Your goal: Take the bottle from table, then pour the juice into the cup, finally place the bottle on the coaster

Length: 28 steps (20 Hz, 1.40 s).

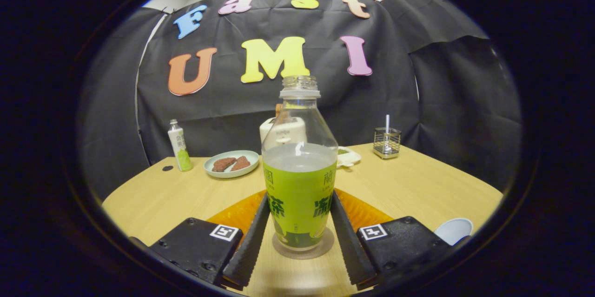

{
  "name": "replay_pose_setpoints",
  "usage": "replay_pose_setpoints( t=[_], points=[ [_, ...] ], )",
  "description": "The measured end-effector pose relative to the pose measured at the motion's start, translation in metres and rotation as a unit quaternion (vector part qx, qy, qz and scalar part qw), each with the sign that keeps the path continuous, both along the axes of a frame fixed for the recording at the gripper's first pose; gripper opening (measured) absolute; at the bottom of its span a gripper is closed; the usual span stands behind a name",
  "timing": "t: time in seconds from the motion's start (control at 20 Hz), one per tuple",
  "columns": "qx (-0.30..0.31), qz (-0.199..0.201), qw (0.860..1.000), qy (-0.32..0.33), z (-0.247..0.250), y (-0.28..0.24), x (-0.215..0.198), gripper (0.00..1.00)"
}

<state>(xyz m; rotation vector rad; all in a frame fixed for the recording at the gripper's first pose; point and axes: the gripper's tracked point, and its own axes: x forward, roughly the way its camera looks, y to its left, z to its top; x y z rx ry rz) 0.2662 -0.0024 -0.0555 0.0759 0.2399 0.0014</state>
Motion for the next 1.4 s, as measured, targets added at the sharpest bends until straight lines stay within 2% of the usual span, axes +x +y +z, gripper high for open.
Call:
replay_pose_setpoints(
  t=[0.9,1.05,1.25,1.4],
  points=[
    [-0.018,-0.003,1.000,0.007,-0.013,0.002,0.008,0.84],
    [-0.013,-0.009,1.000,-0.003,-0.007,0.000,0.003,1.00],
    [-0.011,-0.007,1.000,-0.009,0.000,-0.001,-0.015,1.00],
    [-0.045,-0.011,0.999,-0.009,0.007,-0.007,-0.037,1.00]
  ],
)
